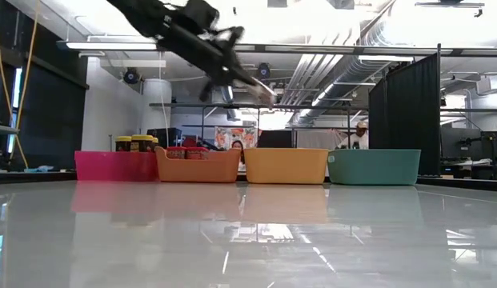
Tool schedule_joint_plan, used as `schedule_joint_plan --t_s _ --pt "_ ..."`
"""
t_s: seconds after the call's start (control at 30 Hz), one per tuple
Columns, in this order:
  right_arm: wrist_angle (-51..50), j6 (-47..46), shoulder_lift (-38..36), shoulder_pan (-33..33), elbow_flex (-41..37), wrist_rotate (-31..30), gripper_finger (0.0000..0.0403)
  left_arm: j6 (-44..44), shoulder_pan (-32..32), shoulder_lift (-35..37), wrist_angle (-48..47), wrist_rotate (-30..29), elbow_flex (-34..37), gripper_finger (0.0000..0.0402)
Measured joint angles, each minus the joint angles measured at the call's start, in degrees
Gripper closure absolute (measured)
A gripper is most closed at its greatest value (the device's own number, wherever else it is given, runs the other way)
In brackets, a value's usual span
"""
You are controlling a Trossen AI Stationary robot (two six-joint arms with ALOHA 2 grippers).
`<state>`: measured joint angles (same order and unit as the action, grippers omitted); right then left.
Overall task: Sort spices by type
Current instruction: Put the orange seasoning pack into the yellow bin
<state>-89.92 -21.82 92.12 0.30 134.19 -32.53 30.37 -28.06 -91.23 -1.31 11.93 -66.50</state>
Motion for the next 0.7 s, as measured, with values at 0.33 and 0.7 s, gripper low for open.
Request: schedule_joint_plan --t_s 0.33,0.7 --pt "1.34 7.26 0.04 -6.66 -0.01 0.03 0.0191 6.58 -5.11 -25.07 -0.69 6.87 -26.46 0.0401" --pt "1.3 3.53 0.07 -7.18 -0.02 -0.28 0.0191 15.88 -5.57 -37.82 -4.75 13.8 -35.32 0.0401"
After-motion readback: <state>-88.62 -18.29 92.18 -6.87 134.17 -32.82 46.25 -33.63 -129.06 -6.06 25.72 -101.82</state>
